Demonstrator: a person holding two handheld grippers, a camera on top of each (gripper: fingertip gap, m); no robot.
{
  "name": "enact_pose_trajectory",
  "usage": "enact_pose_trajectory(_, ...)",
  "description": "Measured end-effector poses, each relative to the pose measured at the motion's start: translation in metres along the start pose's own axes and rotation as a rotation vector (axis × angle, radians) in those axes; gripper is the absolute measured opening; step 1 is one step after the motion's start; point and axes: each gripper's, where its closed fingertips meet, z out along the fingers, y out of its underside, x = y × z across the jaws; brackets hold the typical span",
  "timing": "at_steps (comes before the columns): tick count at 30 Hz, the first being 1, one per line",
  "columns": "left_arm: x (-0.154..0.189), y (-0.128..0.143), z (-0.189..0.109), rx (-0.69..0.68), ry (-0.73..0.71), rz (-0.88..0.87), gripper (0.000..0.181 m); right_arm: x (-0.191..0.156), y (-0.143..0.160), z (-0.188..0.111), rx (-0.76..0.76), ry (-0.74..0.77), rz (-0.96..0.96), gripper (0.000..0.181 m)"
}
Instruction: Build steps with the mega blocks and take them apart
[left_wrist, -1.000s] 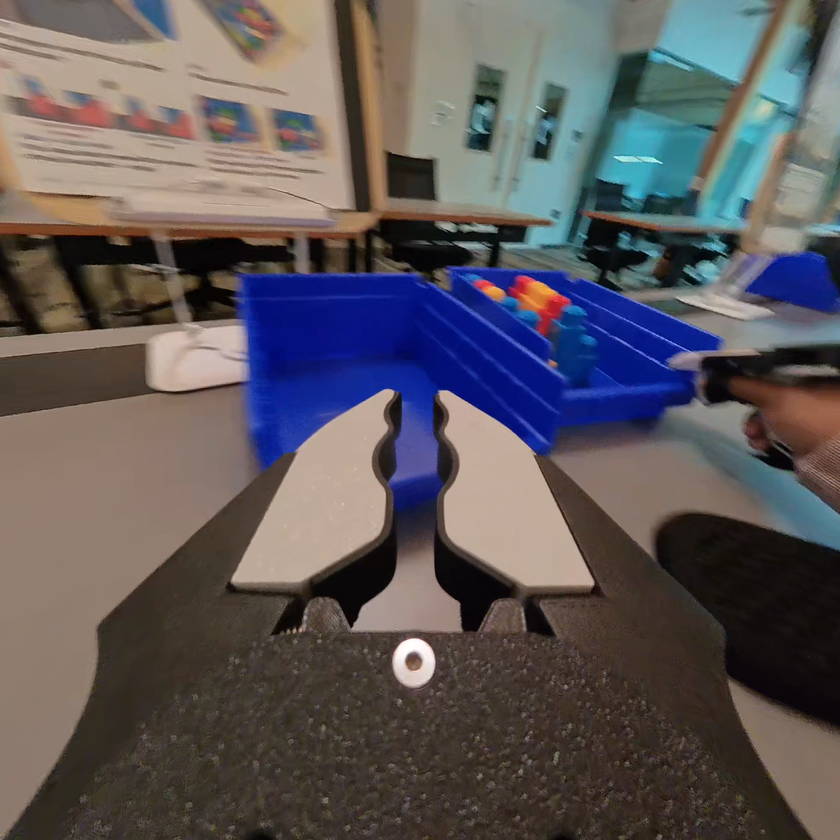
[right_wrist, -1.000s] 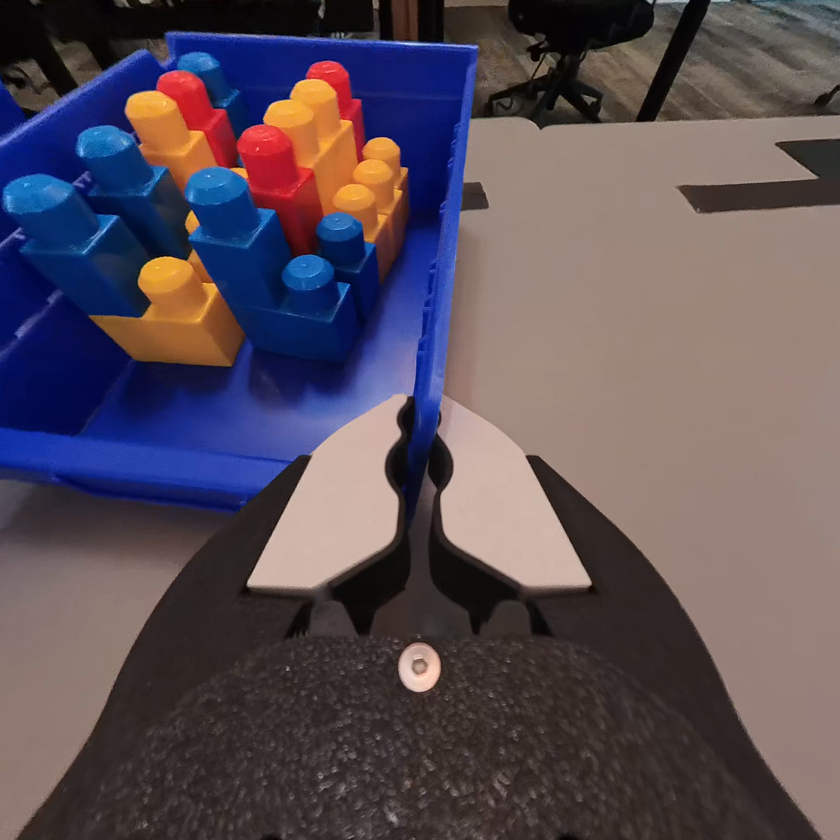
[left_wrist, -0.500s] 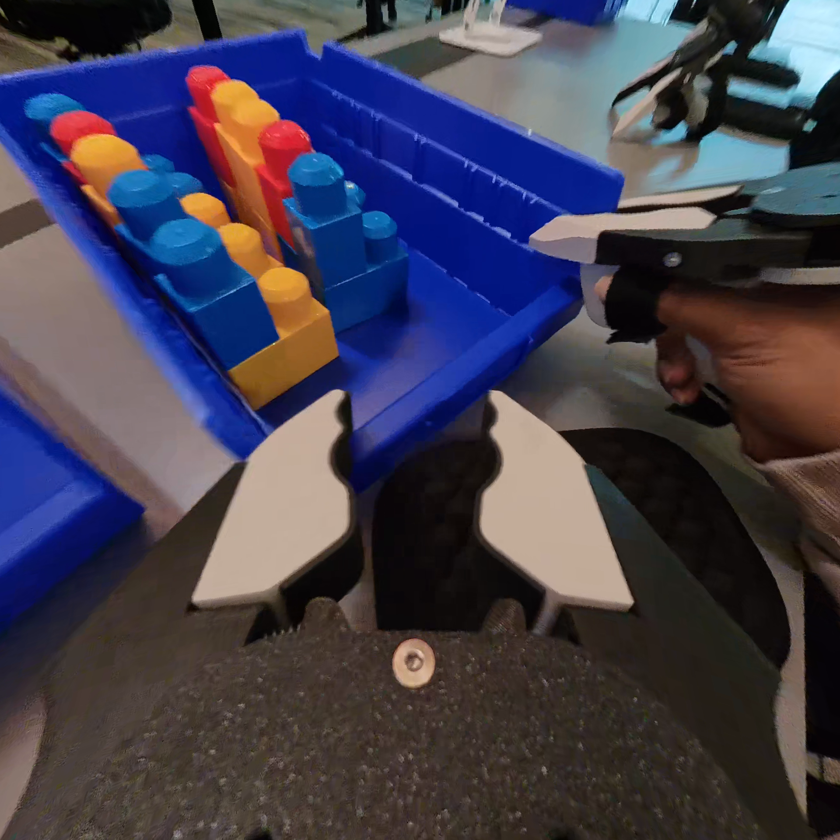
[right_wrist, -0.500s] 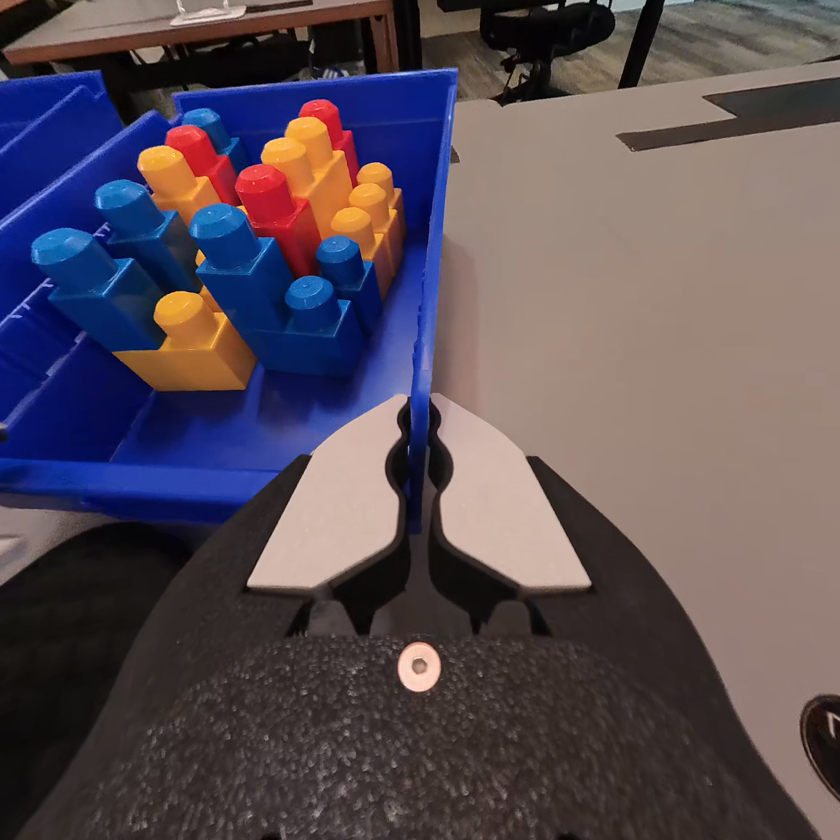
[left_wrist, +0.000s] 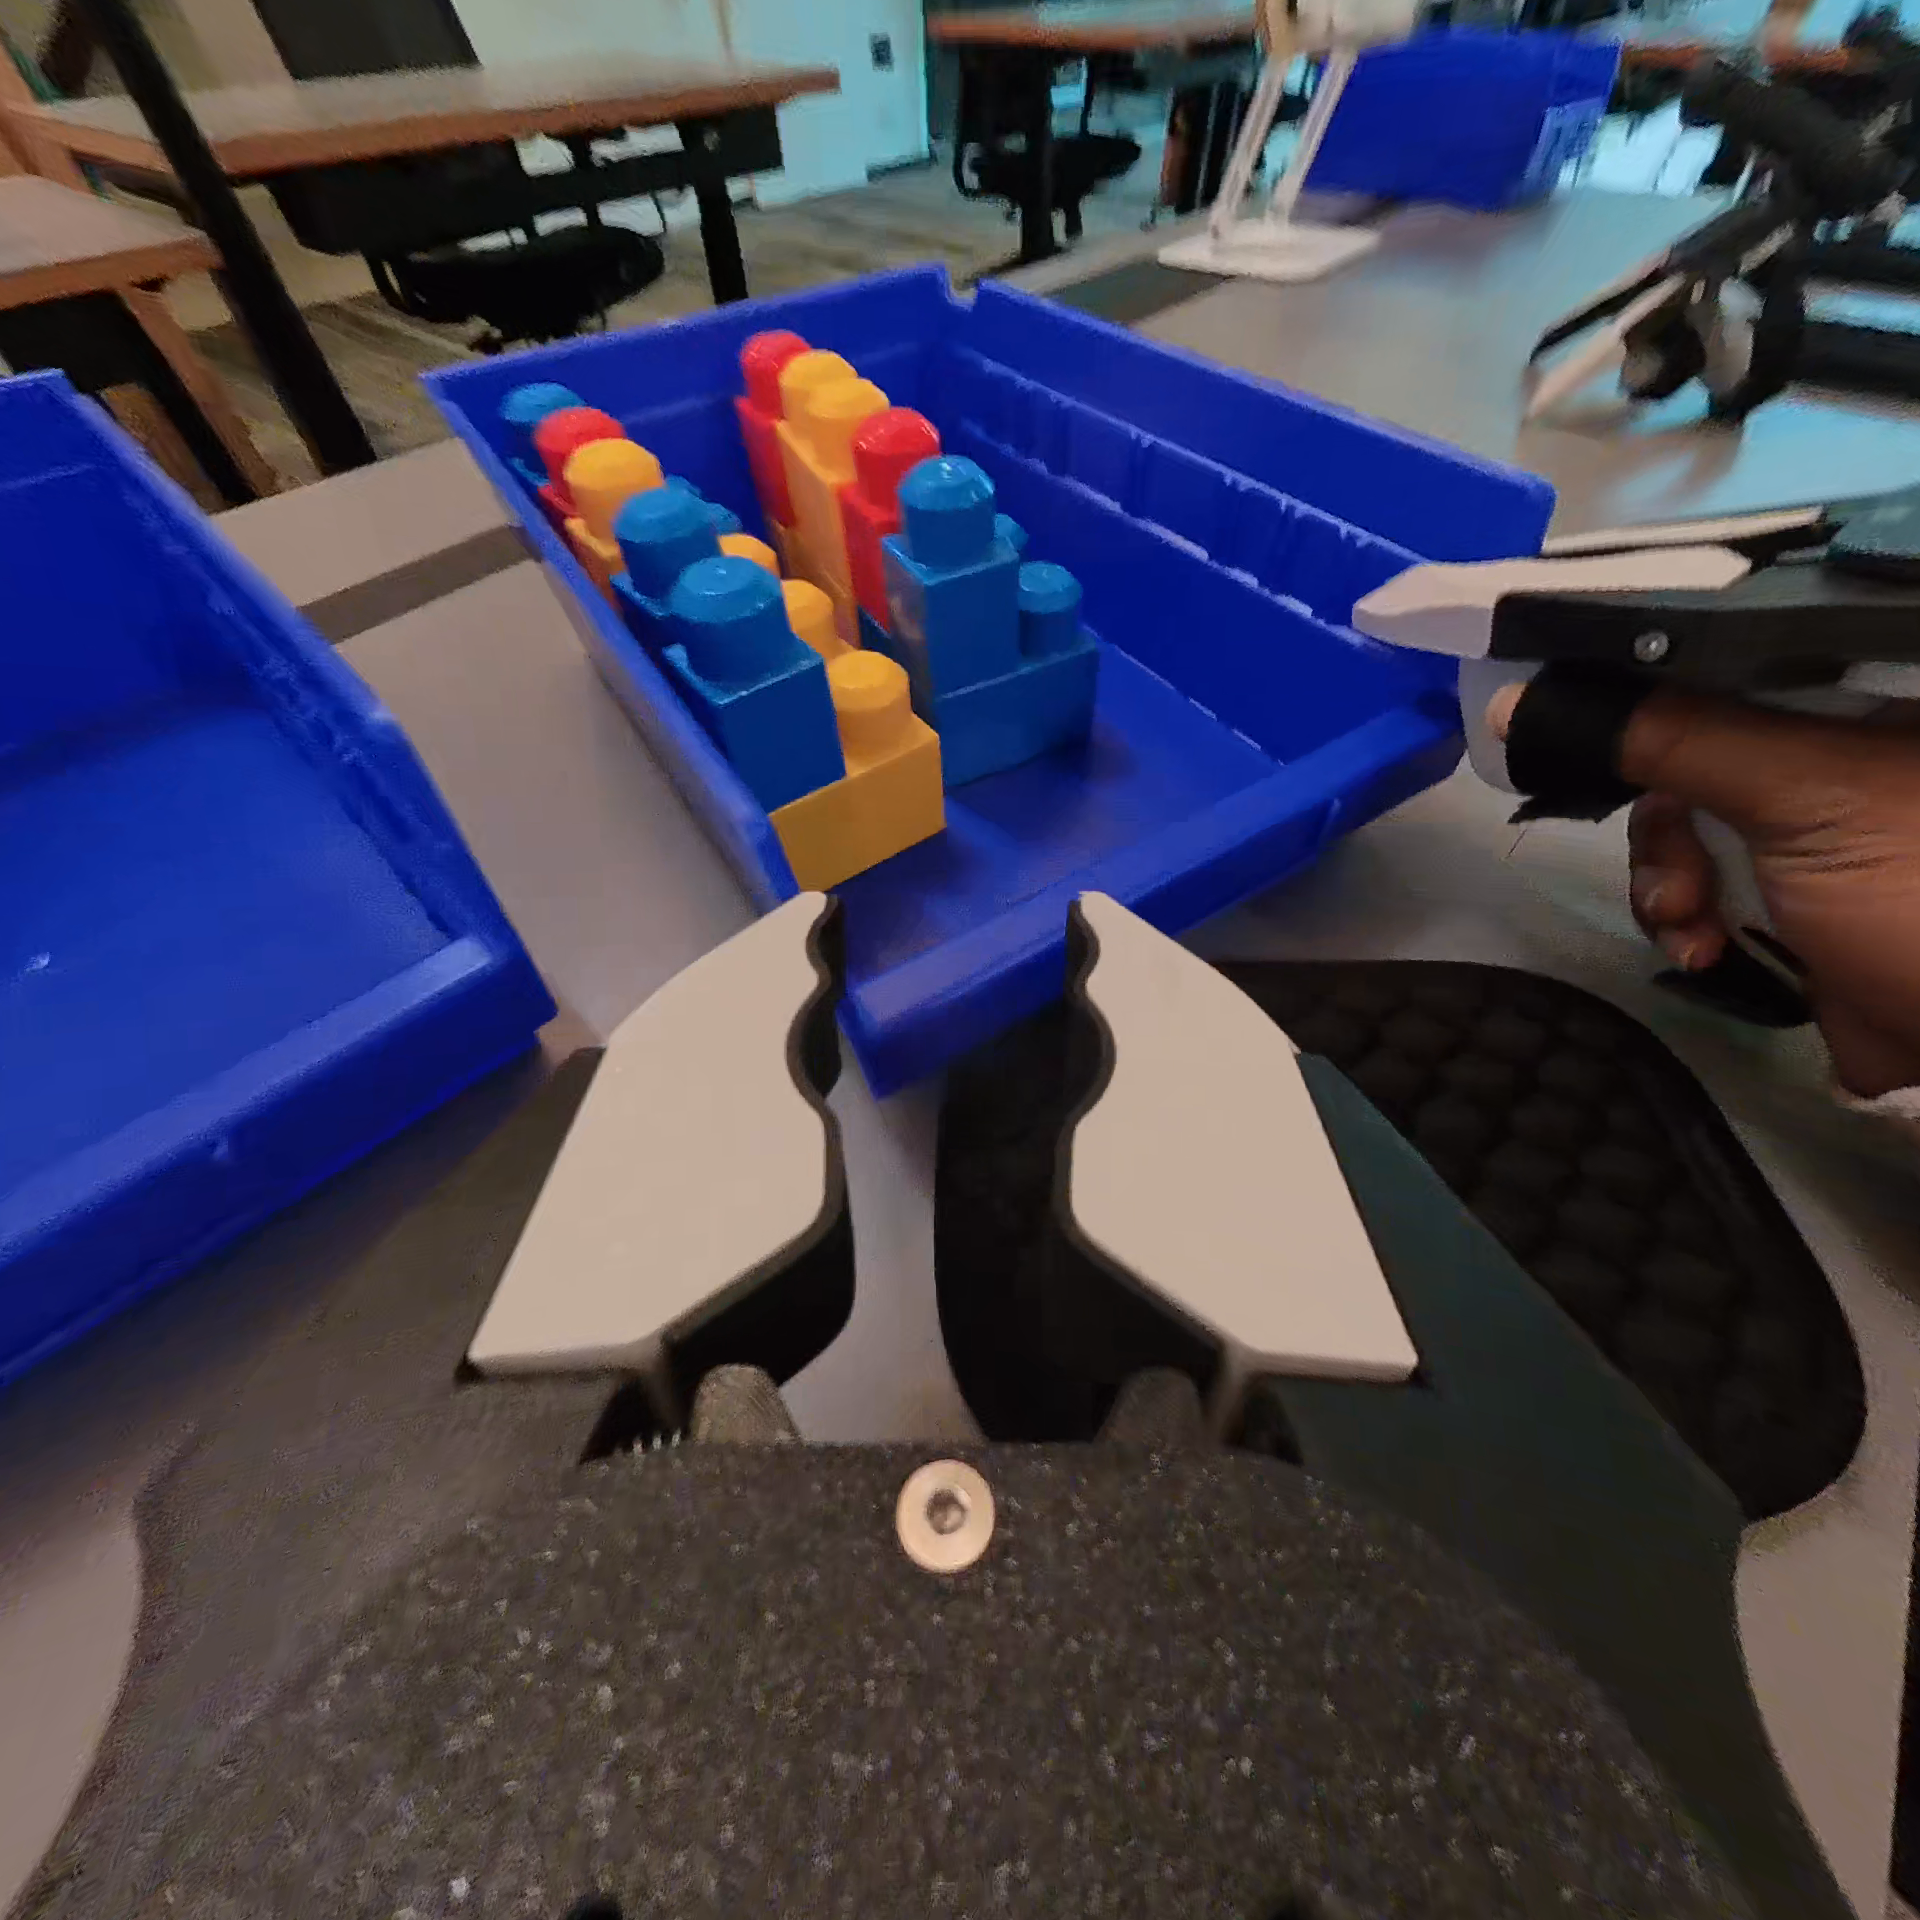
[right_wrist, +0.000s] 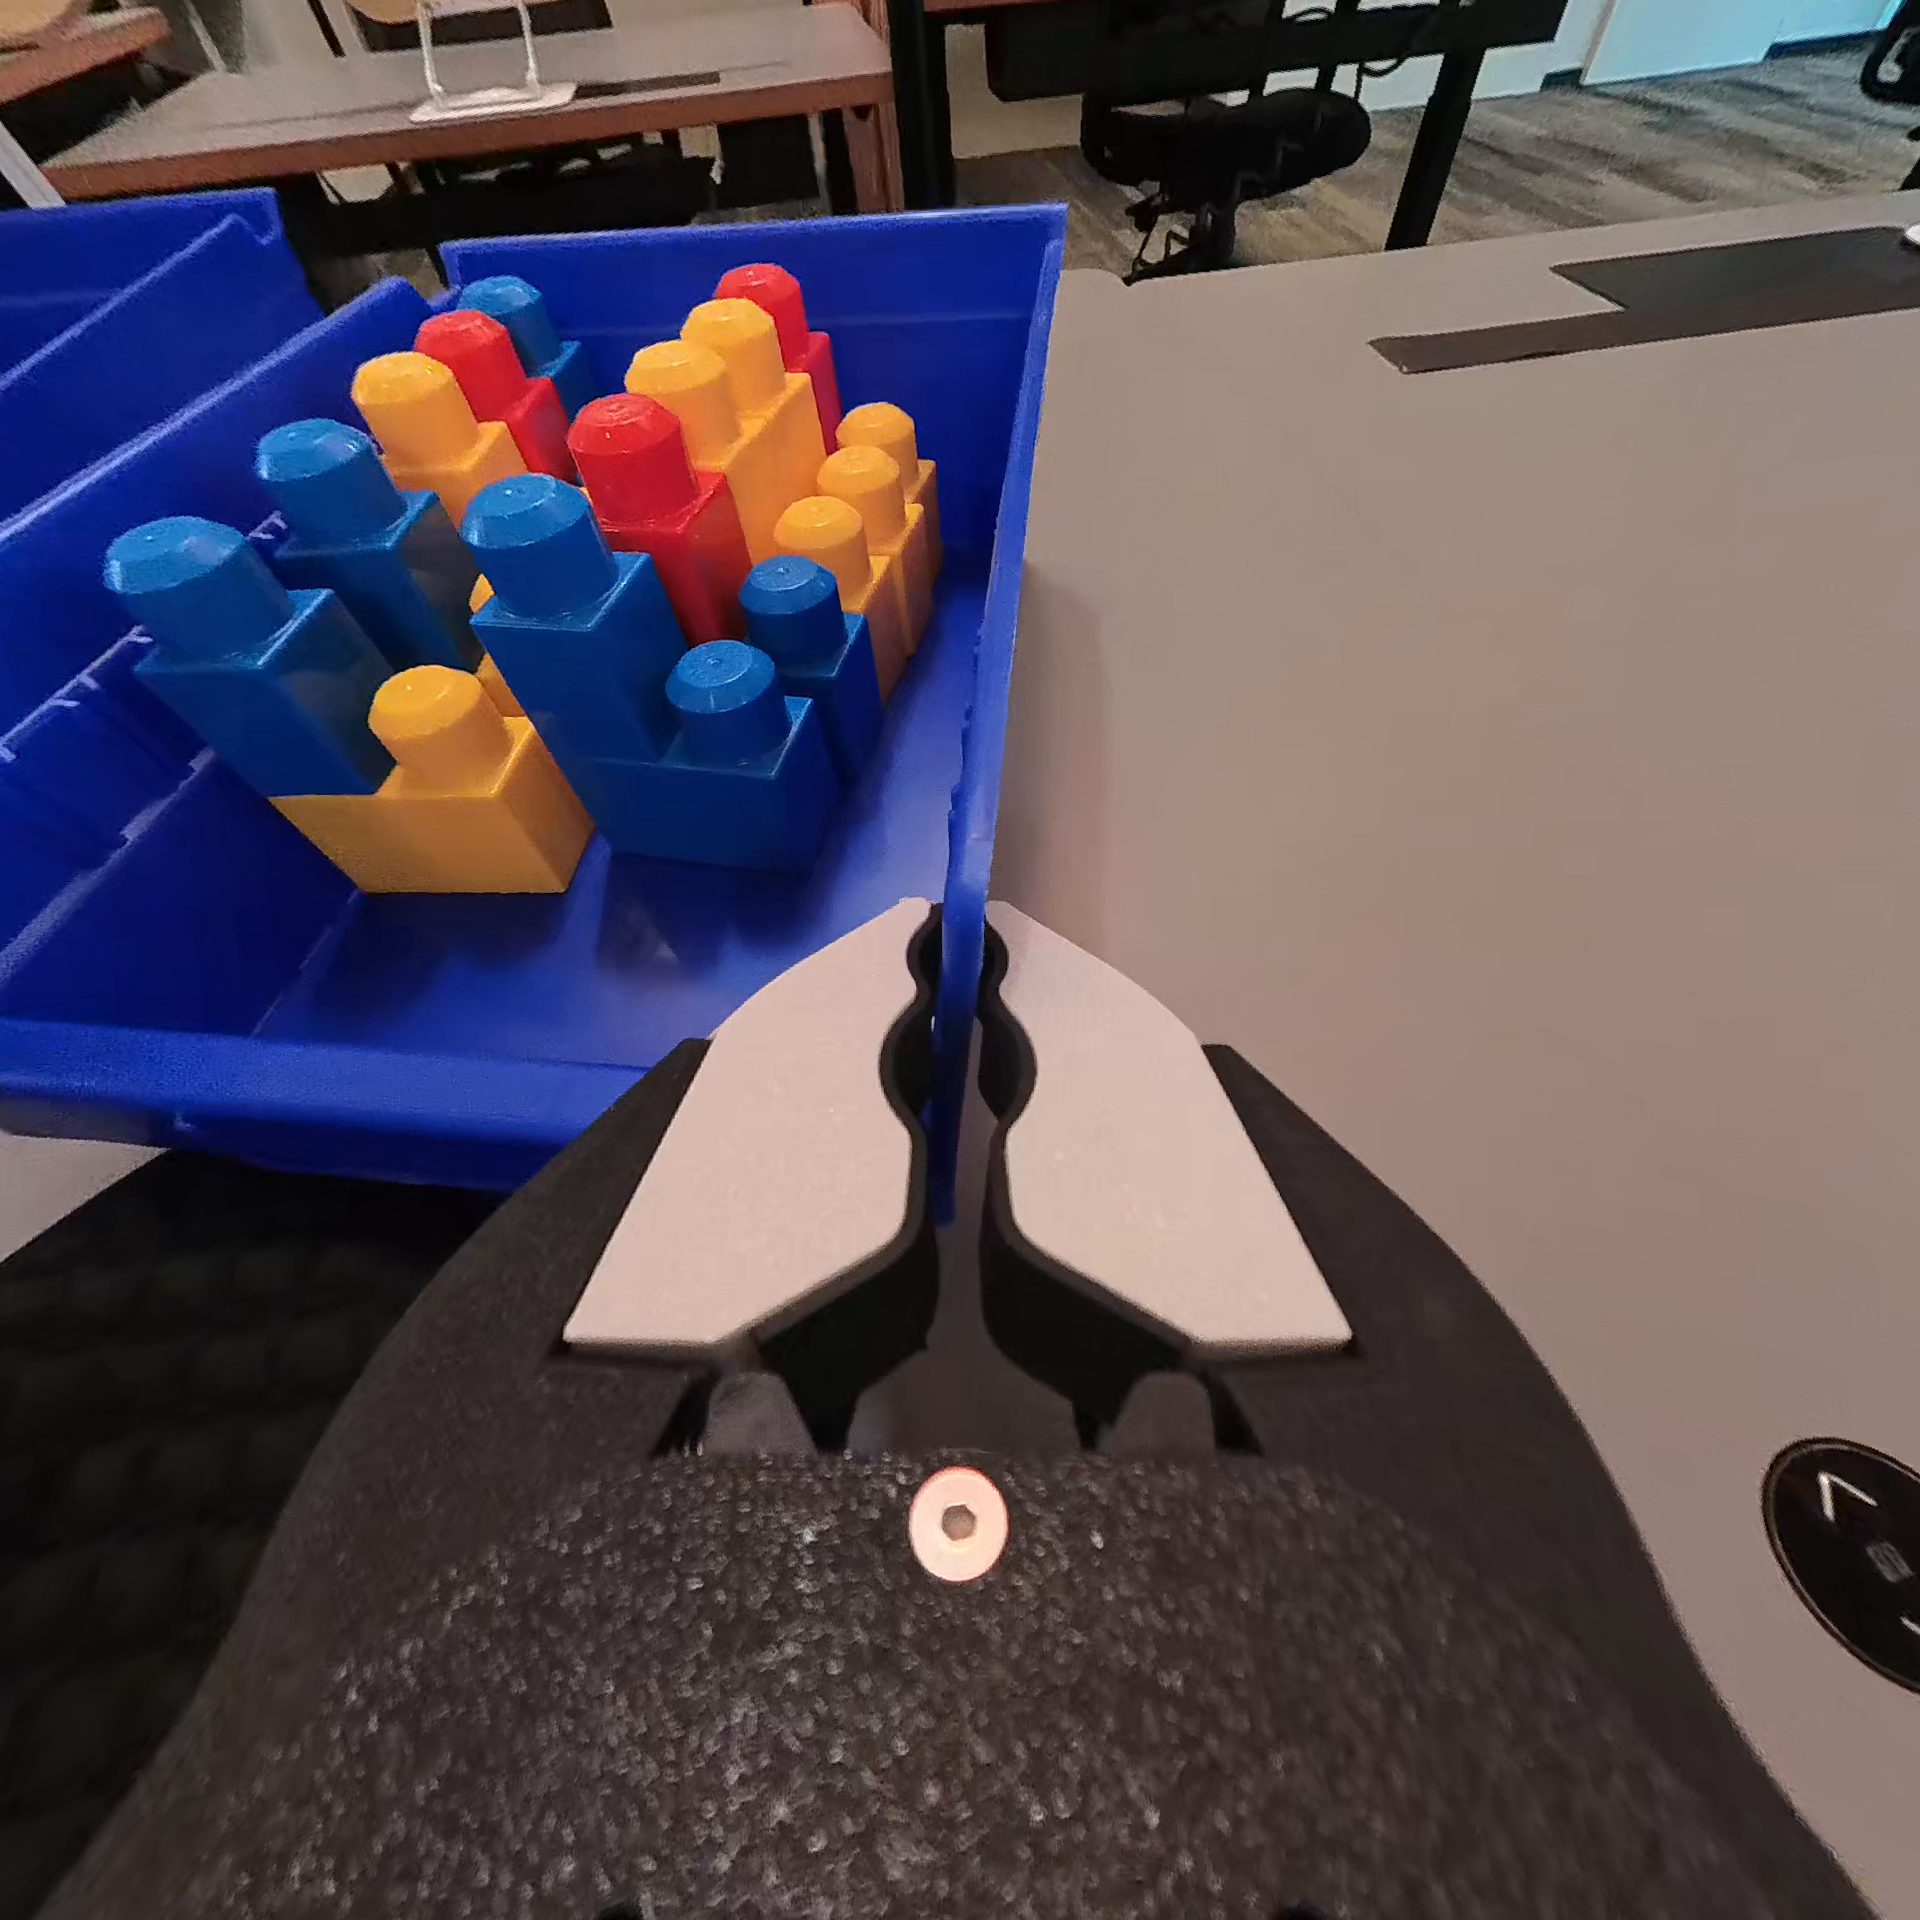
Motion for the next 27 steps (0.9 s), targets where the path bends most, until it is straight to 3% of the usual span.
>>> enact_pose_trajectory(3,-0.002,-0.004,-0.007,0.044,-0.006,-0.047,0.053,-0.003,-0.003,-0.003,0.008,0.004,-0.005,0.002)
enact_pose_trajectory(7,-0.009,-0.020,-0.029,0.134,-0.029,-0.043,0.052,-0.002,-0.004,-0.004,0.017,-0.011,0.033,0.003)
enact_pose_trajectory(12,-0.026,-0.006,-0.044,0.121,-0.045,-0.097,0.057,-0.001,-0.011,-0.008,0.044,-0.067,0.141,0.005)
enact_pose_trajectory(17,-0.013,-0.005,-0.039,0.116,0.018,-0.126,0.059,-0.005,-0.022,-0.017,0.046,-0.110,0.195,0.003)
enact_pose_trajectory(27,-0.008,-0.048,-0.052,0.224,0.040,-0.104,0.056,-0.034,-0.087,-0.062,0.215,-0.185,0.175,0.005)
